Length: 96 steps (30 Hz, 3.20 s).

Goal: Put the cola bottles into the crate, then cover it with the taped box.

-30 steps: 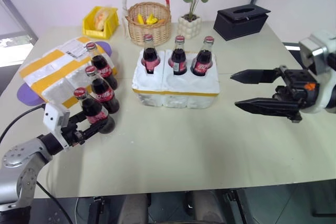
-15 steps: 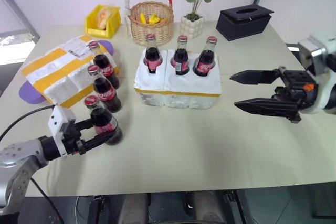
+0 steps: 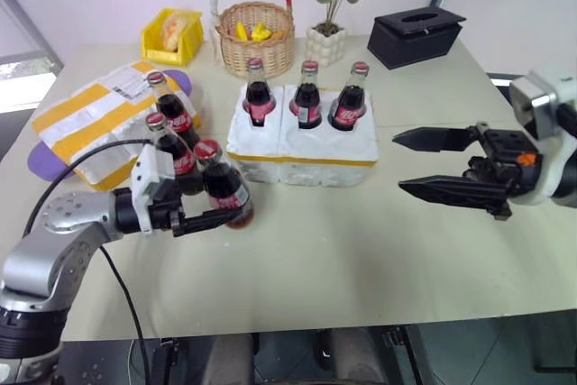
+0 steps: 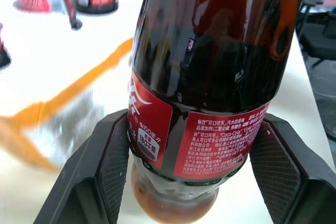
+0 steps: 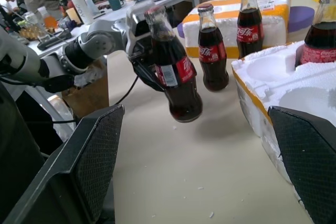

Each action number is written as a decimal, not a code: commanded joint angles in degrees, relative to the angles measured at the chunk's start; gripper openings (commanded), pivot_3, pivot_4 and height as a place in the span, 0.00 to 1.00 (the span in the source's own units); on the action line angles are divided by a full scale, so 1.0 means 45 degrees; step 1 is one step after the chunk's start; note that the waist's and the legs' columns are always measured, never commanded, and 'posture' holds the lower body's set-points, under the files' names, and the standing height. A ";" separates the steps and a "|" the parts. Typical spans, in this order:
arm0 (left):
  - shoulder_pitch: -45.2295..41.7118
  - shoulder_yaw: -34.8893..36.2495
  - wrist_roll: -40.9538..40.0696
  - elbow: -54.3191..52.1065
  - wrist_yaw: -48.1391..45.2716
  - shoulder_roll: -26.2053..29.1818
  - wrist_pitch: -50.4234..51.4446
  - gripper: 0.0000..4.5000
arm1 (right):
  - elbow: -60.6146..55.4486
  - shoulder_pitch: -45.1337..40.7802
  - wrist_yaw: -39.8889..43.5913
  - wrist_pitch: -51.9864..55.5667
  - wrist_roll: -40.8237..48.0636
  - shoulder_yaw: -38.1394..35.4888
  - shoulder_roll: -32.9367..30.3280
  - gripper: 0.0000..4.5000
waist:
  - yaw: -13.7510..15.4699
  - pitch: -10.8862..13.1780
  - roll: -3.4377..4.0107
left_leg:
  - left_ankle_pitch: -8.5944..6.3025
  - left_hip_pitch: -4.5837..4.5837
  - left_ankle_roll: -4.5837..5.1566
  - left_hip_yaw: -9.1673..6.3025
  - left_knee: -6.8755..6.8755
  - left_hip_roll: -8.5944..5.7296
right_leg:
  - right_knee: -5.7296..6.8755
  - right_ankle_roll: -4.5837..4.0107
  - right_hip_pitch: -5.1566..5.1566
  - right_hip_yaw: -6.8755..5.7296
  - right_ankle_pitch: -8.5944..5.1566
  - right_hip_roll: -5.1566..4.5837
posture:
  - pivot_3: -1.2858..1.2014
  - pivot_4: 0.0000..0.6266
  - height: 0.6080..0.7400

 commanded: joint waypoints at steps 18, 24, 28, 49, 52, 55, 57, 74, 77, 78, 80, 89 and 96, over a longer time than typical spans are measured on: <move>-0.5109 -0.0476 -0.0929 0.0139 0.2568 -0.0983 0.2362 0.60 | -0.0666 0.0833 -0.0921 -0.0591 0.0544 -0.0962 0.0398 1.00 | -0.0006 0.0022 -0.0037 | 0.0002 0.0002 0.0002 -0.0005 0.0015 -0.0002 | 0.0020 0.0024 0.0005 0.0014 0.0010 0.0013 | 0.52 0.24 1.00; -0.5681 -0.0759 0.0192 0.0882 0.3833 -0.1568 0.2008 0.60 | -0.0695 0.1029 -0.0997 -0.0700 0.0517 -0.1050 0.0428 1.00 | 0.0010 0.0023 -0.0039 | 0.0002 -0.0006 0.0002 -0.0004 0.0062 -0.0003 | 0.0023 0.0031 0.0017 0.0019 0.0016 0.0012 | 0.52 0.24 1.00; -0.6005 -0.0804 0.0493 0.0991 0.4427 -0.2138 0.2069 0.60 | -0.0672 0.1033 -0.1020 -0.0714 0.0501 -0.1075 0.0429 1.00 | 0.0016 0.0031 -0.0052 | 0.0001 -0.0024 0.0003 -0.0007 0.0101 -0.0003 | 0.0025 0.0042 0.0019 0.0020 0.0024 0.0012 | 0.52 0.24 1.00; -0.6375 -0.1608 0.2342 0.1581 0.6305 -0.2958 0.2564 0.60 | -0.0441 0.0762 -0.1130 -0.1204 -0.0284 -0.1114 0.0265 1.00 | 0.0018 0.0033 -0.0056 | -0.0004 -0.0029 0.0011 -0.0007 0.0150 -0.0004 | 0.0048 0.0046 0.0027 0.0025 0.0034 0.0011 | 0.52 0.24 1.00; -0.6151 -0.1819 0.2403 0.1478 0.6394 -0.3082 0.2763 0.60 | -0.0496 0.0731 -0.1232 -0.1178 -0.0253 -0.1104 0.0293 1.00 | 0.0027 0.0034 -0.0058 | -0.0004 -0.0031 0.0011 -0.0006 0.0154 -0.0005 | 0.0048 0.0047 0.0027 0.0026 0.0034 0.0011 | 0.52 0.24 1.00; -0.5970 -0.2025 0.2661 0.1526 0.6526 -0.3117 0.2872 0.60 | -0.0485 0.0675 -0.1347 -0.1149 -0.0213 -0.1109 0.0292 1.00 | 0.0005 0.0034 -0.0059 | -0.0004 -0.0031 0.0011 -0.0007 0.0154 -0.0005 | 0.0049 0.0047 0.0027 0.0026 0.0034 0.0011 | 0.52 0.24 1.00; -0.5945 -0.2100 0.2797 0.1639 0.6657 -0.3156 0.2950 0.60 | -0.0505 0.0680 -0.1405 -0.1141 -0.0192 -0.1126 0.0296 1.00 | 0.0004 0.0035 -0.0059 | -0.0004 -0.0030 0.0011 -0.0008 0.0154 -0.0005 | 0.0051 0.0047 0.0027 0.0027 0.0034 0.0011 | 0.52 0.24 1.00; -0.5933 -0.1919 0.2746 0.1463 0.6322 -0.3167 0.3237 0.99 | -0.0491 0.0512 -0.1791 -0.1098 -0.0092 -0.1031 0.0325 1.00 | 0.0012 0.0034 -0.0059 | -0.0004 -0.0023 0.0011 -0.0008 0.0161 -0.0005 | 0.0060 0.0045 0.0029 0.0027 0.0035 0.0011 | 0.52 0.24 1.00; -0.5860 -0.1674 0.2427 0.1239 0.5964 -0.2976 0.3166 0.99 | -0.0485 0.0467 -0.1789 -0.1117 -0.0126 -0.0958 0.0366 1.00 | 0.0010 0.0034 -0.0059 | -0.0004 -0.0023 0.0011 -0.0007 0.0161 -0.0005 | 0.0061 0.0045 0.0030 0.0028 0.0035 0.0011 | 0.52 0.24 1.00; -0.5837 -0.1600 0.2331 0.1160 0.5857 -0.2908 0.3164 0.99 | -0.0483 0.0457 -0.1790 -0.1122 -0.0130 -0.0939 0.0377 1.00 | 0.0010 0.0034 -0.0059 | -0.0004 -0.0023 0.0011 -0.0008 0.0161 -0.0005 | 0.0062 0.0045 0.0030 0.0028 0.0035 0.0011 | 0.52 0.24 1.00; -0.5775 -0.1358 0.2006 0.0927 0.5558 -0.2730 0.3176 0.99 | -0.0486 0.0440 -0.1782 -0.1130 -0.0132 -0.0912 0.0394 1.00 | 0.0006 0.0034 -0.0059 | -0.0004 -0.0023 0.0011 -0.0008 0.0162 -0.0005 | 0.0063 0.0045 0.0030 0.0028 0.0035 0.0011 | 0.52 0.24 1.00; -0.4302 0.0701 -0.0371 -0.0476 0.2849 -0.0232 0.3571 0.99 | -0.0425 0.0576 -0.1536 -0.1133 -0.0352 -0.0839 0.0402 1.00 | -0.0032 0.0035 -0.0058 | -0.0005 -0.0020 0.0011 -0.0006 0.0157 -0.0003 | 0.0055 0.0045 0.0028 0.0028 0.0032 0.0009 | 0.52 0.24 1.00; -0.1965 0.3099 -0.2256 -0.1414 0.1314 0.1782 0.4052 0.99 | 0.0074 0.0256 -0.1219 -0.1205 -0.0665 -0.0390 0.0486 1.00 | -0.0009 0.0035 -0.0058 | -0.0006 -0.0021 0.0010 -0.0005 0.0158 0.0000 | 0.0039 0.0069 0.0029 0.0028 0.0015 0.0006 | 0.52 0.24 1.00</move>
